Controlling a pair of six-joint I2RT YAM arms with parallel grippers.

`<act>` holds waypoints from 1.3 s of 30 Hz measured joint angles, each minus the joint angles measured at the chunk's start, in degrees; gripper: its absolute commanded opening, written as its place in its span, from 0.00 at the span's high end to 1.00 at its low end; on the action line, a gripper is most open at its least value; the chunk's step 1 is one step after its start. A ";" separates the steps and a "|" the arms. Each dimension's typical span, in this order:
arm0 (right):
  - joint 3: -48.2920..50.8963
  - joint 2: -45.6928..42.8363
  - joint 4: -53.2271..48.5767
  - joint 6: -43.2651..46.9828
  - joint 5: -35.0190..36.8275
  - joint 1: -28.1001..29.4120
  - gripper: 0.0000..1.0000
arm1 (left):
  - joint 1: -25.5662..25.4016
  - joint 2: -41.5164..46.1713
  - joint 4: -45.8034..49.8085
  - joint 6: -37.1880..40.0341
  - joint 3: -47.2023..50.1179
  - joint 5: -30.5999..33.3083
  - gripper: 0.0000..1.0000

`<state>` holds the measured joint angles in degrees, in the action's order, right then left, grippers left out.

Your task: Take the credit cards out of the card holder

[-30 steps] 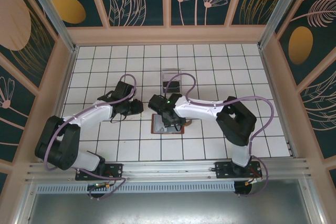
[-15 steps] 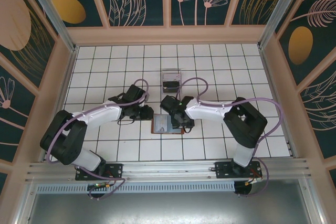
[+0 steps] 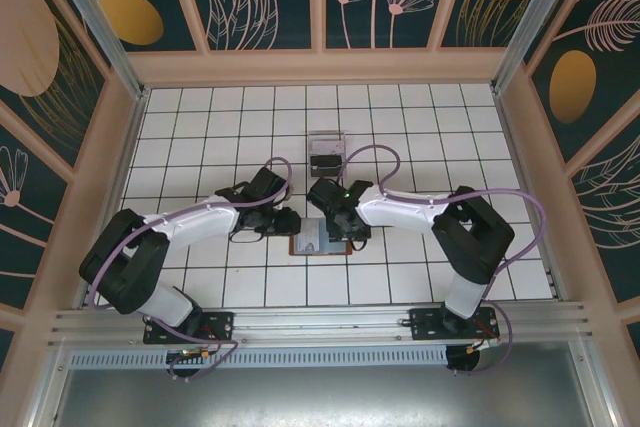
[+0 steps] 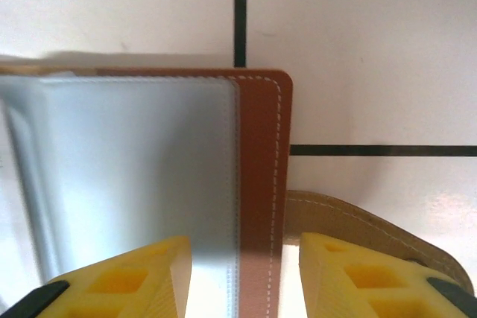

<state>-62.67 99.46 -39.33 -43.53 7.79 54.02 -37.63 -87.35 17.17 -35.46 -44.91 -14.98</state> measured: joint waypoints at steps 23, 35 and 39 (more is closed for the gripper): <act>3.63 -2.16 21.22 -2.40 -21.11 -3.74 0.70 | -1.07 -3.76 -0.68 -0.81 0.39 0.46 0.73; 5.64 -0.13 24.63 -3.17 -23.34 -3.76 0.68 | -1.07 -3.80 -0.72 -0.81 0.44 0.52 0.73; 6.23 0.98 25.33 -3.15 -23.32 -3.80 0.69 | -1.07 -3.78 -0.74 -0.81 0.46 0.57 0.73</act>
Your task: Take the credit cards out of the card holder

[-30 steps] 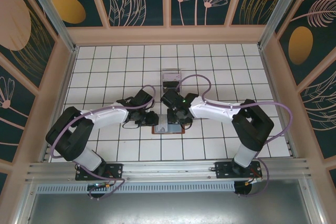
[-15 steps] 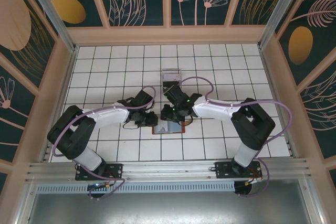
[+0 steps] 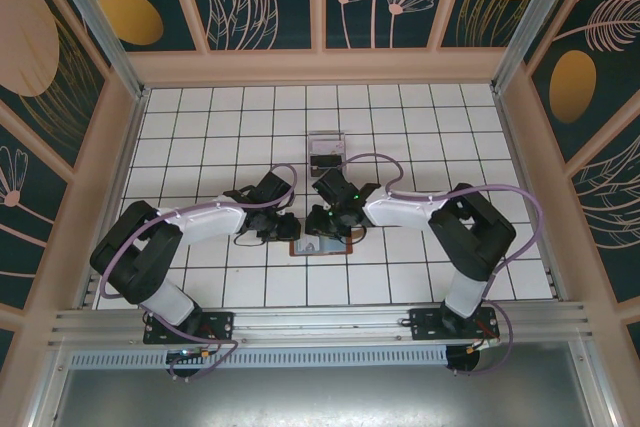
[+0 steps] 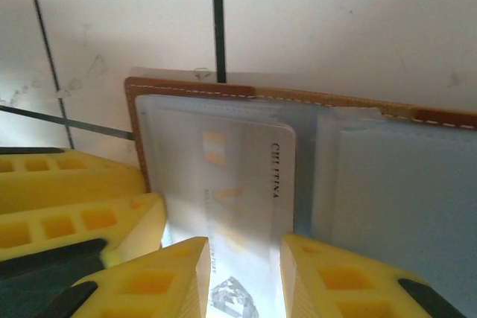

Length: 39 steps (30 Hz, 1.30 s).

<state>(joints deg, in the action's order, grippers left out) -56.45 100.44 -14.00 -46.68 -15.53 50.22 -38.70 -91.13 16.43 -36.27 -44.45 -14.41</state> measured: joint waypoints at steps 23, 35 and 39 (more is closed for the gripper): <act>-1.40 -1.03 -4.74 0.24 3.91 0.13 0.68 | 0.00 1.16 1.11 -0.48 -0.04 0.52 0.70; -0.74 -3.91 -4.72 0.24 3.89 -0.76 0.69 | 0.00 2.14 1.73 -1.55 -1.73 0.70 0.68; -0.35 -3.91 -4.44 0.22 3.89 -0.96 0.69 | -0.39 1.62 0.87 -1.84 -1.75 0.22 0.68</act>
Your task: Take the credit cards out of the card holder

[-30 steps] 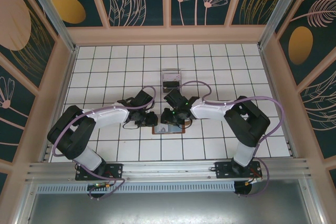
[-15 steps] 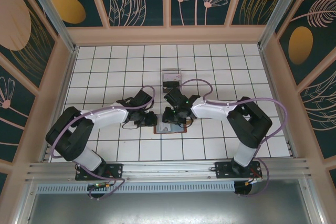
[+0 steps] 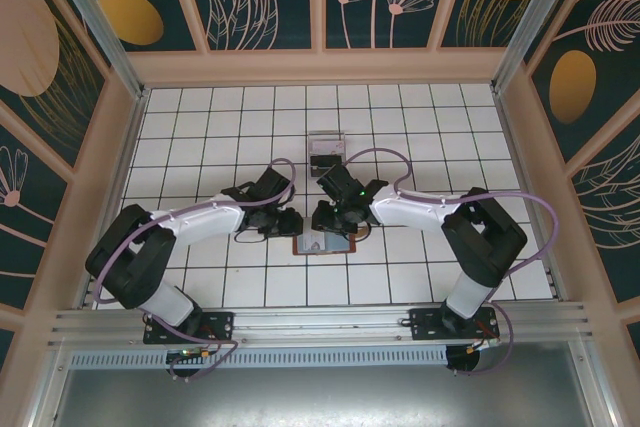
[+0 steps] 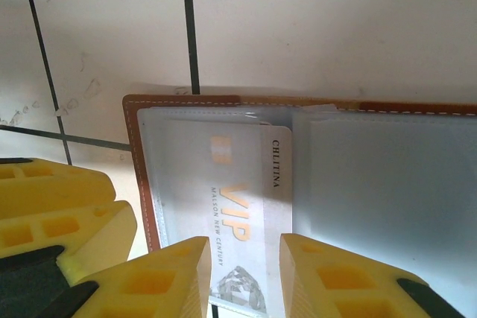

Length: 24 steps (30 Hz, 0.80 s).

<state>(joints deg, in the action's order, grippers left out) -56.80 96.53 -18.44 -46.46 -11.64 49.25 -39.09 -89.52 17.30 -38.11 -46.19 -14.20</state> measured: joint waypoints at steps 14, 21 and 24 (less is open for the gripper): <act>0.42 0.20 1.07 0.13 -0.68 -0.11 0.72 | -1.22 -3.13 -0.83 -0.57 -0.13 1.14 0.73; 0.42 3.10 2.01 1.38 -1.09 -0.11 0.72 | -1.22 -3.13 -0.85 -0.57 -0.13 1.20 0.73; 0.42 3.61 2.34 1.40 -1.38 -0.20 0.72 | -1.22 -3.13 -0.85 -0.57 -0.13 1.22 0.73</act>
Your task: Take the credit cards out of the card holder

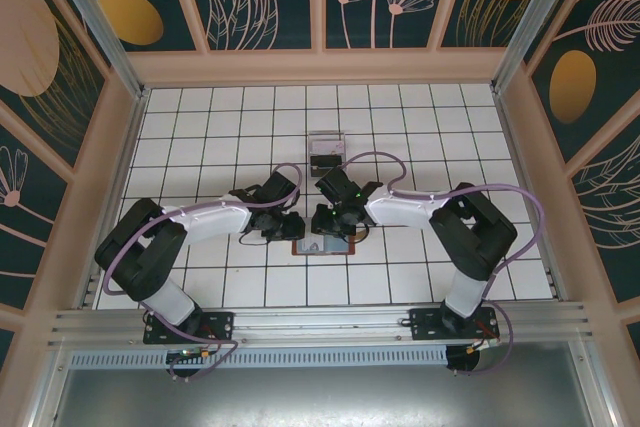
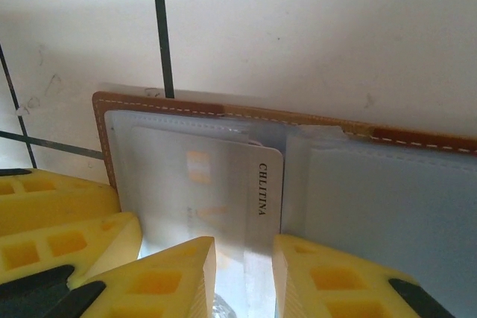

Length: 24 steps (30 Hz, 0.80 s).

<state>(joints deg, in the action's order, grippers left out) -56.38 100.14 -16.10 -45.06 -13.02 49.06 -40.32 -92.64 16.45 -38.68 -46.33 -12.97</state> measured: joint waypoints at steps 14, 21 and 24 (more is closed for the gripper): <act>-0.11 0.04 -0.42 0.44 0.74 0.00 0.68 | 0.00 -0.31 -0.17 0.02 -0.13 -0.02 0.74; -0.11 0.17 -0.37 1.09 0.90 0.00 0.68 | 0.00 -0.55 -0.17 0.00 -0.37 -0.02 0.73; -0.11 0.42 -0.07 1.22 0.66 0.00 0.68 | 0.02 -0.66 -0.15 0.00 -0.44 -0.04 0.73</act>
<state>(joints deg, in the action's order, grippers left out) -56.49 100.55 -16.16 -43.83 -12.36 49.06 -40.29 -93.30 16.29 -38.68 -46.76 -13.02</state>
